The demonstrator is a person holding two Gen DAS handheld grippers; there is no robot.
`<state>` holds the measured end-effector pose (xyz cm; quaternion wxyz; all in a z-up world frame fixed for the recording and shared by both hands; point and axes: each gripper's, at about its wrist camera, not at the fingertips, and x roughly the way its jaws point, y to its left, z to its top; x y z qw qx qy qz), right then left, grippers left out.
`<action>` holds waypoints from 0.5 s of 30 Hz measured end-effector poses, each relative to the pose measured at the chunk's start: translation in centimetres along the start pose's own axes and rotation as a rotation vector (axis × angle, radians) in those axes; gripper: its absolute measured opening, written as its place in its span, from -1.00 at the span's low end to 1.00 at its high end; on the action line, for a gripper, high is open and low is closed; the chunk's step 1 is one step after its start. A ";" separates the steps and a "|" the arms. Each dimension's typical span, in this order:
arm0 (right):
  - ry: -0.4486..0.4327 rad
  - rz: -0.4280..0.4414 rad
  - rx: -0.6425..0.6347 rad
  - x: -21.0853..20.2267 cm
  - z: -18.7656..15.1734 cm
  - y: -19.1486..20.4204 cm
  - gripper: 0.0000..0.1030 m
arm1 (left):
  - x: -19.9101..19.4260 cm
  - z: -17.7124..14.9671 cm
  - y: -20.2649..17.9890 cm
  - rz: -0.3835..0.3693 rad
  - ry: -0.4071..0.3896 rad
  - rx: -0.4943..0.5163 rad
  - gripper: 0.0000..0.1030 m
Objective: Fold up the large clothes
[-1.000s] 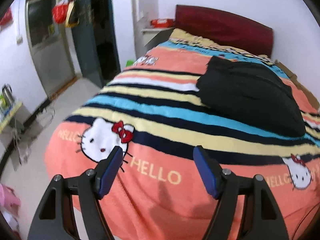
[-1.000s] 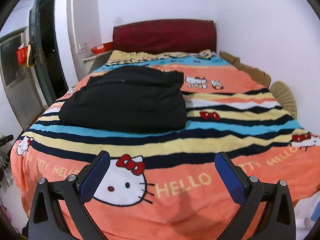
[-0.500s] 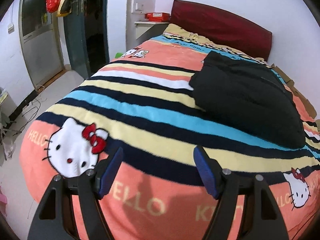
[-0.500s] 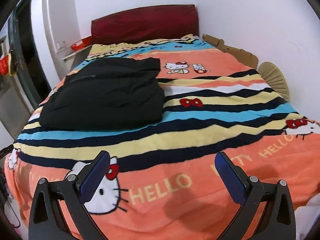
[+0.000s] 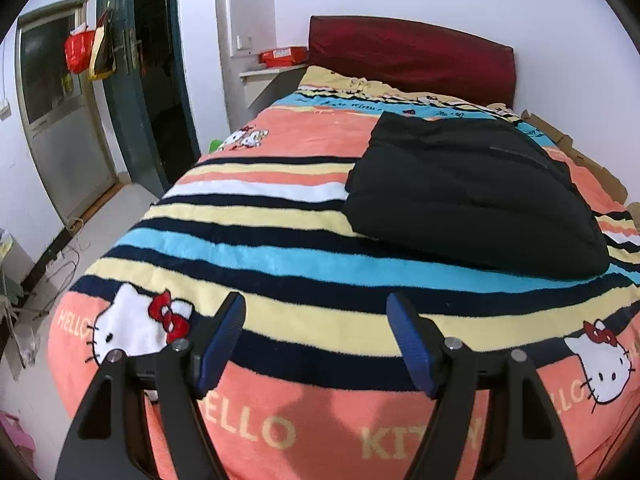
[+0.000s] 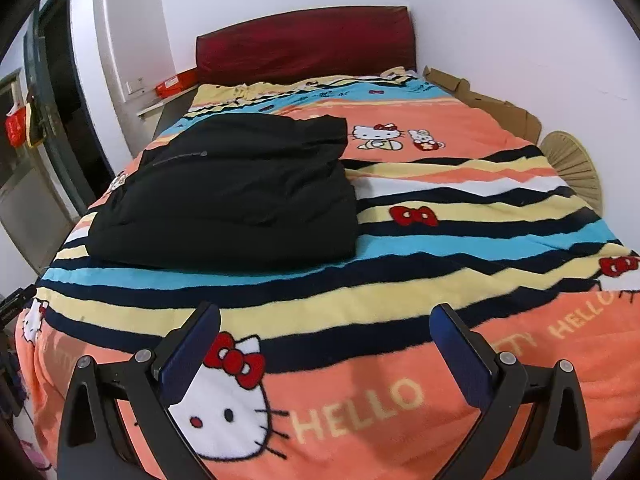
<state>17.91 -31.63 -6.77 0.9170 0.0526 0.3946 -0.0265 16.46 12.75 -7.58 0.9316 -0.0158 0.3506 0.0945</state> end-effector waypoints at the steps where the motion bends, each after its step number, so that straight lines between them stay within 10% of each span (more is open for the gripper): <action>1: 0.002 0.004 0.002 0.2 0.0 0.1 0.99 | 0.0 0.1 -0.1 0.003 -0.006 0.005 0.39; 15: -0.011 0.018 -0.027 1.2 2.2 1.3 0.99 | 1.7 1.9 -1.1 -0.020 -0.032 0.014 0.39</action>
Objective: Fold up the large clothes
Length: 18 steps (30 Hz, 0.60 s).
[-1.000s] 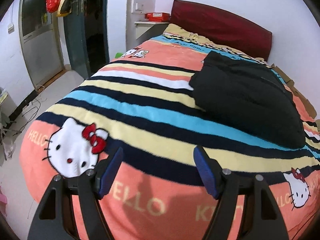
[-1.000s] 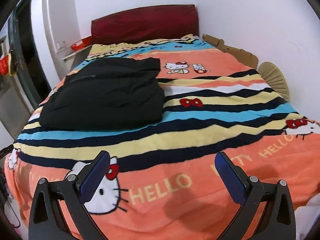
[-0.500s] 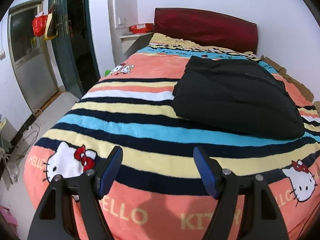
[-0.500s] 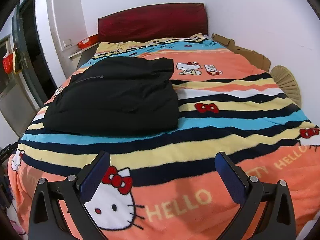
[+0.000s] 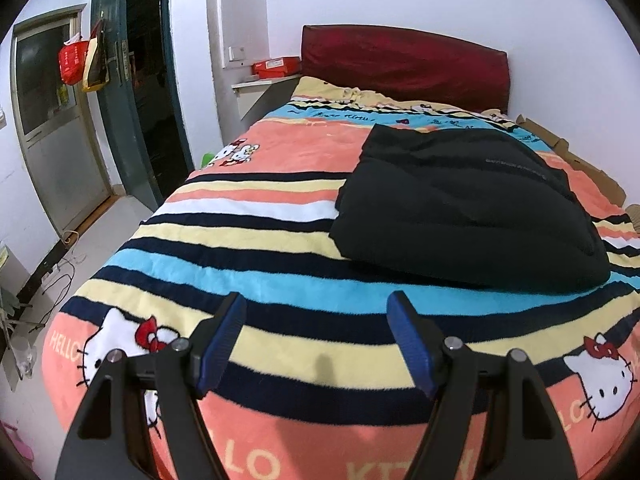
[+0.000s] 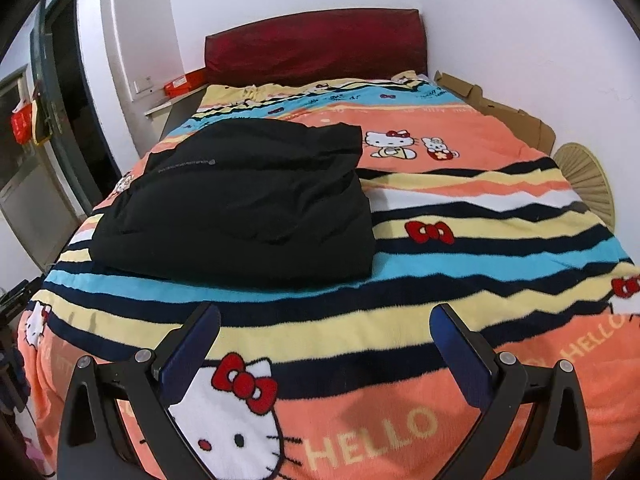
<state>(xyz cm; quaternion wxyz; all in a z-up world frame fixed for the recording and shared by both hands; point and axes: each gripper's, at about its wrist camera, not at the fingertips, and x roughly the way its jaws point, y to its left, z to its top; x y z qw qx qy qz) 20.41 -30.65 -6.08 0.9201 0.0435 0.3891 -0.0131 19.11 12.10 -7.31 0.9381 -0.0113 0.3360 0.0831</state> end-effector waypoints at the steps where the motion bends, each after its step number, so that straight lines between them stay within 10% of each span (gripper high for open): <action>1: -0.002 0.002 -0.003 0.1 0.3 0.0 0.99 | 0.2 0.2 -0.1 -0.002 0.001 0.004 0.39; 18: -0.009 0.046 0.046 8.3 8.5 -2.1 0.99 | 10.0 7.7 2.5 -0.148 0.064 -0.087 0.39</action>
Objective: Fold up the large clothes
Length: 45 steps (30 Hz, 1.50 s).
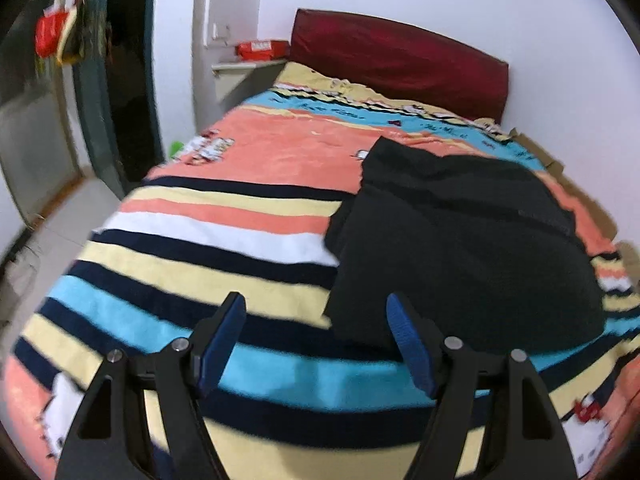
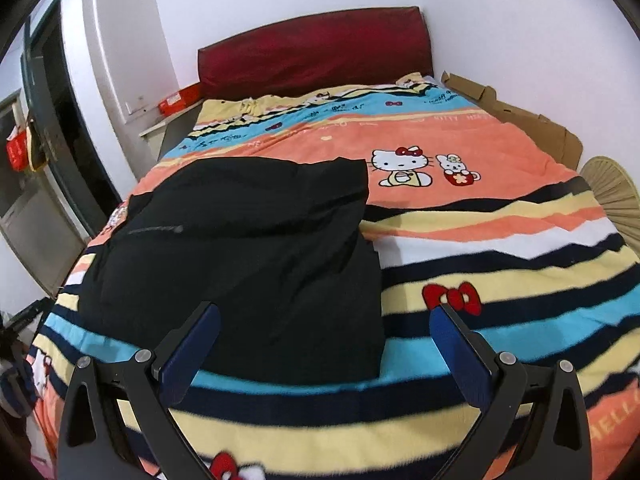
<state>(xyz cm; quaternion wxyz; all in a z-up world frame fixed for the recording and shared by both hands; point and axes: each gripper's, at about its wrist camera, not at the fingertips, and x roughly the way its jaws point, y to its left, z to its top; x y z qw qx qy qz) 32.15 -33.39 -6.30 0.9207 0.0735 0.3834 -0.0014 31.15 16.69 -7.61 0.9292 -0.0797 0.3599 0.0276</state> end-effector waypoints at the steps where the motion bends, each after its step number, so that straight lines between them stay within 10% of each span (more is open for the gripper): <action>1: 0.004 -0.003 -0.007 0.8 0.4 -0.1 0.99 | 0.6 0.6 0.2 -0.019 0.004 -0.011 0.39; 16: 0.202 0.113 0.138 13.5 2.8 -2.8 0.99 | 14.7 7.0 1.0 -0.435 0.238 -0.205 0.39; 38: 0.482 0.422 0.316 21.8 0.5 -4.9 0.99 | 21.5 4.0 0.1 -0.645 0.384 -0.244 0.67; 41: 0.482 0.428 0.290 22.1 0.5 -4.2 0.99 | 21.1 3.7 -1.2 -0.630 0.346 -0.221 0.60; 45: 0.430 0.403 0.261 21.0 1.1 -2.7 0.53 | 19.0 4.2 -3.7 -0.638 0.279 -0.151 -0.30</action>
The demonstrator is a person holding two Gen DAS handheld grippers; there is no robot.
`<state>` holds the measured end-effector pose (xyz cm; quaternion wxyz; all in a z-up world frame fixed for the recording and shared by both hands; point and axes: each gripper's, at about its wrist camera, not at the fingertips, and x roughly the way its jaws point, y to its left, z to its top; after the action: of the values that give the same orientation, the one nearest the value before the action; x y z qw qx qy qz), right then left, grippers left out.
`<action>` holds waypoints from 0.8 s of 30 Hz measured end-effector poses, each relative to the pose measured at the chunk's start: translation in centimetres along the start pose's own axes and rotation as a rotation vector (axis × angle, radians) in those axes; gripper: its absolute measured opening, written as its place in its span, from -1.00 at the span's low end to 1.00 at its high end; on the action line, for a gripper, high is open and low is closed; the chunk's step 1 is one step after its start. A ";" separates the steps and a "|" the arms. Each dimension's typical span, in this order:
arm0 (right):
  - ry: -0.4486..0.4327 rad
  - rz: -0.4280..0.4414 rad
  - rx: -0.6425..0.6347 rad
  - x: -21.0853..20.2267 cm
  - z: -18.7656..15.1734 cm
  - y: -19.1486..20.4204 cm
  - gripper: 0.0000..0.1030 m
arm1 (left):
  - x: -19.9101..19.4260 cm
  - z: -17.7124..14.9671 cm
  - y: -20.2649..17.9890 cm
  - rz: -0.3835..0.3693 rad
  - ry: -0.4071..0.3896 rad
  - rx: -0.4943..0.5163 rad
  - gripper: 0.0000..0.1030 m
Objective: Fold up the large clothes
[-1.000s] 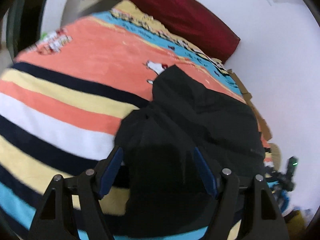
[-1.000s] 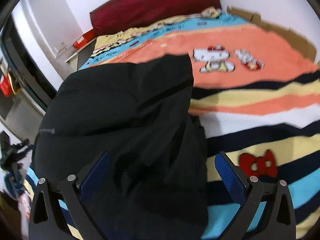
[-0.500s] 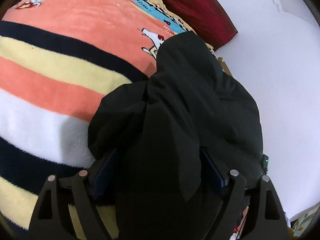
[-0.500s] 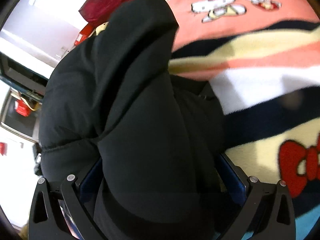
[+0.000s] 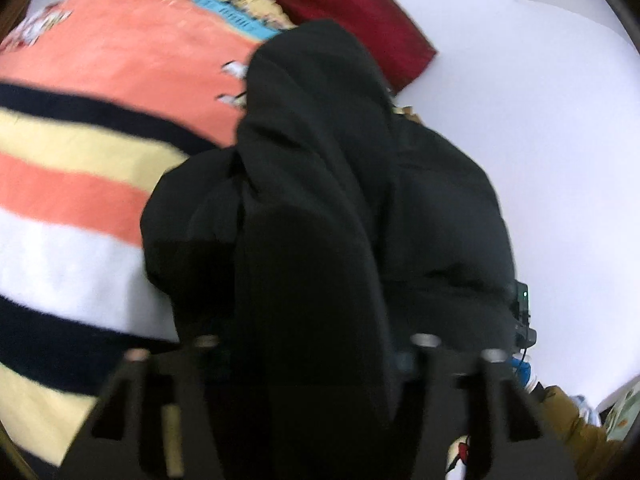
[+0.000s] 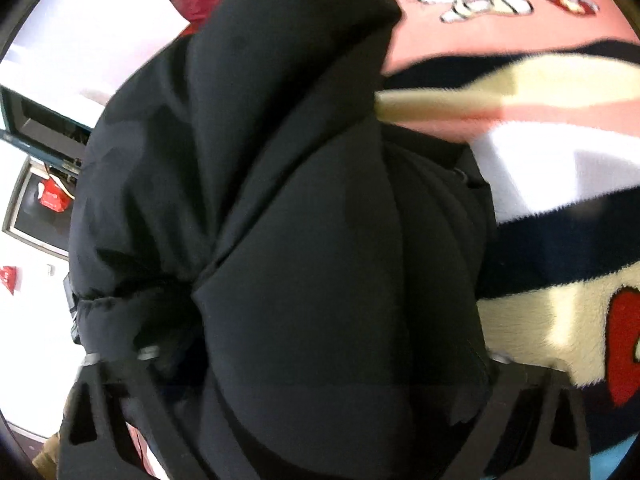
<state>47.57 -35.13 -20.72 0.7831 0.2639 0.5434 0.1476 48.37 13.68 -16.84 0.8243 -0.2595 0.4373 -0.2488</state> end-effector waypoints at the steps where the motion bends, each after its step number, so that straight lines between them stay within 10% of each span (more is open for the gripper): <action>1: -0.029 0.009 -0.005 -0.6 0.0 0.8 0.13 | -0.1 0.1 -1.2 0.023 -0.006 0.040 -0.41; 7: -0.181 0.010 -0.093 -5.3 0.7 6.4 -0.56 | -3.2 2.2 -6.7 0.025 -0.090 0.115 -0.67; 16: -0.352 0.073 -0.232 -14.3 -0.9 12.6 -0.63 | -11.2 1.4 -11.8 -0.035 -0.216 0.190 -0.68; 24: -0.262 -0.008 -0.139 -9.7 -6.1 7.8 -0.62 | -9.4 -3.5 -6.6 0.109 -0.095 0.119 -0.66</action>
<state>38.77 -32.23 -10.45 0.8643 0.2238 0.4261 0.1464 39.50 14.04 -8.70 0.8704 -0.1975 0.3955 -0.2165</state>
